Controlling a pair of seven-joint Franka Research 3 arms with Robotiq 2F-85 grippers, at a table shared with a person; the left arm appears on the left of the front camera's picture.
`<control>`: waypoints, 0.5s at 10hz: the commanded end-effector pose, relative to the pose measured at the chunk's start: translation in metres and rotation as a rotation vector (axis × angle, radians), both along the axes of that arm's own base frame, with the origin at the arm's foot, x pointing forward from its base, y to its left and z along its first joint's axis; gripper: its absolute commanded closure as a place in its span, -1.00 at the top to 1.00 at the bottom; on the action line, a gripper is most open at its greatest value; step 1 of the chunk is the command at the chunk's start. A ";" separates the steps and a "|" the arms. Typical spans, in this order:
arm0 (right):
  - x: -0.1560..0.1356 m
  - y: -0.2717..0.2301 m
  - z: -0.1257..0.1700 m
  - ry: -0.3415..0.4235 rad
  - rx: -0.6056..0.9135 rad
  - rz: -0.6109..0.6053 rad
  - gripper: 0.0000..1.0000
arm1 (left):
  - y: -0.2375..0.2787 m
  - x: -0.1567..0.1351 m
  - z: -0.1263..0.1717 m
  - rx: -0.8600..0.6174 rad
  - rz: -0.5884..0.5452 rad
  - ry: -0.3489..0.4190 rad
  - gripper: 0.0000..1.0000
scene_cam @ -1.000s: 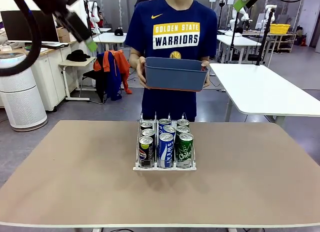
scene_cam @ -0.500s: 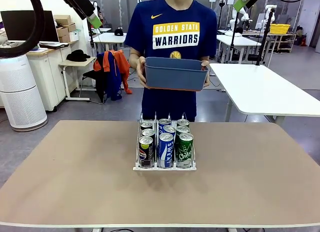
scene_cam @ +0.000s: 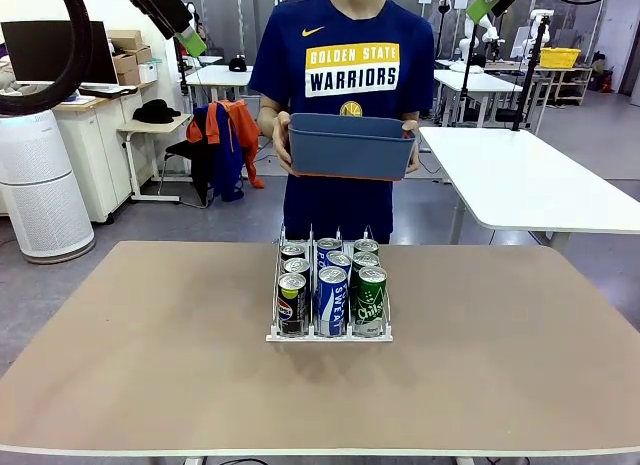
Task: Fill the beverage cans into the dispenser.
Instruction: Place the picked Pepsi coke in the line of the Automatic Can Dispenser with the same cans.
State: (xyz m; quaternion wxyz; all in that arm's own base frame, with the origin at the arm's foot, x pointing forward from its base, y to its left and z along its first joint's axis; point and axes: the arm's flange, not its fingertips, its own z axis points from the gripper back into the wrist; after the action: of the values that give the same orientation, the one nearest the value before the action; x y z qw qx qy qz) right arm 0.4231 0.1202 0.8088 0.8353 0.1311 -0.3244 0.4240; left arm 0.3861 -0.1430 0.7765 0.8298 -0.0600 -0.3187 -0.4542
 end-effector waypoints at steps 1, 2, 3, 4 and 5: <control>-0.001 0.000 -0.001 0.003 0.002 0.003 1.00 | 0.003 -0.001 0.000 0.000 0.003 -0.001 1.00; -0.001 0.000 -0.001 0.003 0.002 0.003 1.00 | 0.003 -0.001 0.000 0.000 0.003 -0.001 1.00; -0.001 0.000 -0.001 0.003 0.002 0.003 1.00 | 0.000 0.000 0.000 0.000 0.000 0.000 1.00; -0.001 0.000 -0.001 0.003 0.002 0.003 1.00 | -0.002 0.002 0.006 0.001 -0.015 -0.017 1.00; -0.001 0.000 -0.001 0.003 0.002 0.003 1.00 | -0.001 -0.001 0.011 0.004 -0.030 -0.014 1.00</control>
State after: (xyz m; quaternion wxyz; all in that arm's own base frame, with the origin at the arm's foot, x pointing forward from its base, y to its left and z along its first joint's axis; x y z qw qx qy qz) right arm 0.4231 0.1202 0.8088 0.8353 0.1311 -0.3244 0.4240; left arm 0.3849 -0.1442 0.7816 0.8272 -0.0589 -0.3228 -0.4561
